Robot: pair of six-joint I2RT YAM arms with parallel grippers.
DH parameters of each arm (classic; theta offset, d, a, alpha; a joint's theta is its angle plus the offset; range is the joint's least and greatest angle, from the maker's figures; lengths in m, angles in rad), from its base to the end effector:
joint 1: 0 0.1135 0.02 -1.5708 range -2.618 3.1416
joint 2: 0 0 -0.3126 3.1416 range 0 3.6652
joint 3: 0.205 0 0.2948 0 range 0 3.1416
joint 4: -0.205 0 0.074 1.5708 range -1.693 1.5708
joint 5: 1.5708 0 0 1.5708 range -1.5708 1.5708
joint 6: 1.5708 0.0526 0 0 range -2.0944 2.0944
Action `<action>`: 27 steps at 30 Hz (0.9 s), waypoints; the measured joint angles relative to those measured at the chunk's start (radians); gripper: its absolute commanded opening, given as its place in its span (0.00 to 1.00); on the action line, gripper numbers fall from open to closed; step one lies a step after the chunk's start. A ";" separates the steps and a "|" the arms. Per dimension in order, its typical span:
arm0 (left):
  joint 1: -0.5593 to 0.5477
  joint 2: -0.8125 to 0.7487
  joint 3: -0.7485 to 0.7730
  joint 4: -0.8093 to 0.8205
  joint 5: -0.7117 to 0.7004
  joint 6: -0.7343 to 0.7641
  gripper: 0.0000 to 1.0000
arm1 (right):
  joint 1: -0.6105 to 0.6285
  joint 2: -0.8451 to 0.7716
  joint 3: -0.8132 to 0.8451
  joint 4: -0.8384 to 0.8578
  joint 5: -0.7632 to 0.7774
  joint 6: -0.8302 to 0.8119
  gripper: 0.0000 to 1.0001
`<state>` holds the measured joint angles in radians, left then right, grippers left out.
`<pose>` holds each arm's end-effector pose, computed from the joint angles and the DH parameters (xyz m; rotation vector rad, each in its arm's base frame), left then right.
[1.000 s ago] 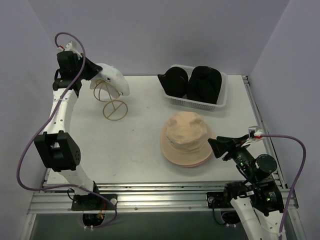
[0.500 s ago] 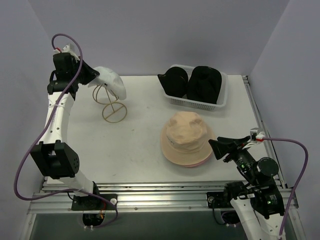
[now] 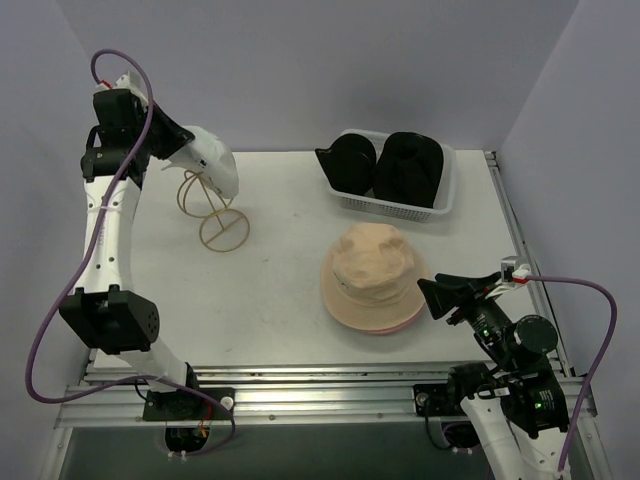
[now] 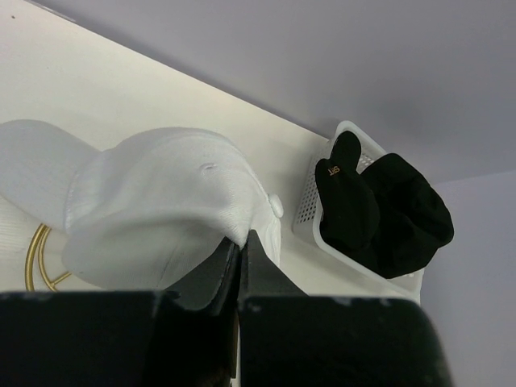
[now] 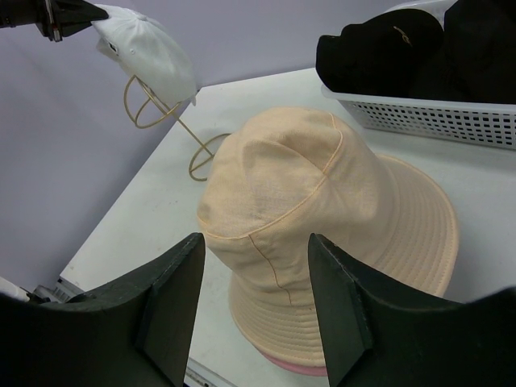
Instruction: Stack the hats
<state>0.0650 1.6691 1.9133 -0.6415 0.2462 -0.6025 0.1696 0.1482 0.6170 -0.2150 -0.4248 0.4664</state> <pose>0.4314 0.0152 0.5042 -0.4988 1.9401 -0.5906 0.0547 0.0314 0.3742 -0.1707 1.3759 0.8133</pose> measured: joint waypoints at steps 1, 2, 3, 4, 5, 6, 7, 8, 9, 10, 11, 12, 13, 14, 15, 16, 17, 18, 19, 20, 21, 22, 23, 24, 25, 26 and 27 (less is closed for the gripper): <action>0.000 0.006 0.016 -0.013 0.000 0.000 0.02 | 0.000 0.000 0.000 0.000 0.000 0.000 0.50; 0.000 0.011 0.032 -0.027 0.001 0.000 0.02 | 0.000 0.000 0.000 0.000 -0.001 0.000 0.50; 0.000 0.015 0.045 -0.040 0.000 0.000 0.02 | -0.001 0.000 0.000 0.000 -0.001 0.000 0.50; 0.000 0.017 0.057 -0.055 0.000 0.000 0.02 | -0.001 0.000 0.000 0.000 -0.001 0.000 0.50; 0.000 0.018 0.066 -0.069 0.000 0.002 0.02 | -0.001 0.000 0.000 0.000 -0.001 0.000 0.50; 0.000 0.018 0.077 -0.084 0.000 0.004 0.02 | -0.001 0.000 0.000 0.000 -0.002 0.000 0.50; 0.000 0.021 0.092 -0.103 0.000 0.006 0.02 | -0.002 0.000 0.000 0.000 -0.002 0.000 0.50; 0.000 0.023 0.103 -0.114 0.000 0.006 0.02 | -0.004 0.000 0.000 0.000 -0.002 0.000 0.50; 0.000 0.024 0.119 -0.127 0.000 0.010 0.02 | -0.006 0.000 0.000 0.000 -0.002 0.000 0.50; 0.000 0.024 0.129 -0.135 0.000 0.013 0.02 | -0.006 0.000 0.000 0.000 -0.002 0.000 0.51; 0.000 0.024 0.135 -0.142 -0.001 0.015 0.02 | -0.007 0.000 0.000 0.000 -0.003 0.000 0.51; 0.000 0.023 0.137 -0.145 -0.003 0.019 0.02 | -0.007 0.000 0.000 0.000 -0.003 0.000 0.51; 0.000 0.019 0.137 -0.151 -0.009 0.024 0.02 | -0.008 0.000 0.000 0.000 -0.003 0.000 0.51; 0.000 0.013 0.129 -0.156 -0.017 0.032 0.02 | -0.010 0.000 -0.002 0.003 -0.003 0.000 0.52; 0.000 0.002 0.110 -0.159 -0.029 0.039 0.02 | -0.014 0.000 -0.005 0.006 -0.003 0.002 0.52; 0.000 -0.012 0.084 -0.160 -0.038 0.043 0.02 | -0.019 0.000 -0.012 0.015 -0.003 0.003 0.53; 0.000 -0.039 0.036 -0.153 -0.050 0.048 0.02 | -0.023 0.003 -0.018 0.022 -0.003 0.004 0.53; 0.000 -0.068 -0.015 -0.153 -0.063 0.055 0.02 | -0.029 0.014 -0.018 0.023 -0.002 0.005 0.54; 0.000 -0.095 -0.066 -0.155 -0.072 0.060 0.02 | -0.033 0.040 -0.016 0.029 -0.001 0.004 0.56; 0.000 -0.120 -0.114 -0.149 -0.082 0.064 0.02 | -0.036 0.083 -0.001 0.029 0.002 0.003 0.57; 0.000 -0.148 -0.167 -0.139 -0.090 0.066 0.02 | -0.037 0.134 0.019 0.029 0.008 -0.001 0.57; 0.000 -0.172 -0.215 -0.134 -0.095 0.066 0.02 | -0.038 0.201 0.051 0.024 0.018 -0.006 0.59; 0.000 -0.189 -0.255 -0.120 -0.101 0.066 0.02 | -0.038 0.266 0.089 0.021 0.028 -0.013 0.61; 0.000 -0.211 -0.309 -0.094 -0.106 0.065 0.02 | -0.038 0.323 0.130 0.016 0.039 -0.019 0.62; 0.000 -0.229 -0.356 -0.081 -0.109 0.065 0.02 | -0.038 0.359 0.164 0.015 0.048 -0.021 0.63; 0.000 -0.242 -0.398 -0.062 -0.109 0.064 0.02 | -0.038 0.403 0.206 0.019 0.058 -0.022 0.65; 0.000 -0.249 -0.433 -0.045 -0.110 0.064 0.02 | -0.038 0.433 0.239 0.028 0.066 -0.021 0.66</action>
<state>0.0654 1.4197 1.4799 -0.6868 0.1360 -0.5385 0.1318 0.5816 0.8562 -0.1871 -0.3584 0.4454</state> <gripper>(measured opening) 0.040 0.637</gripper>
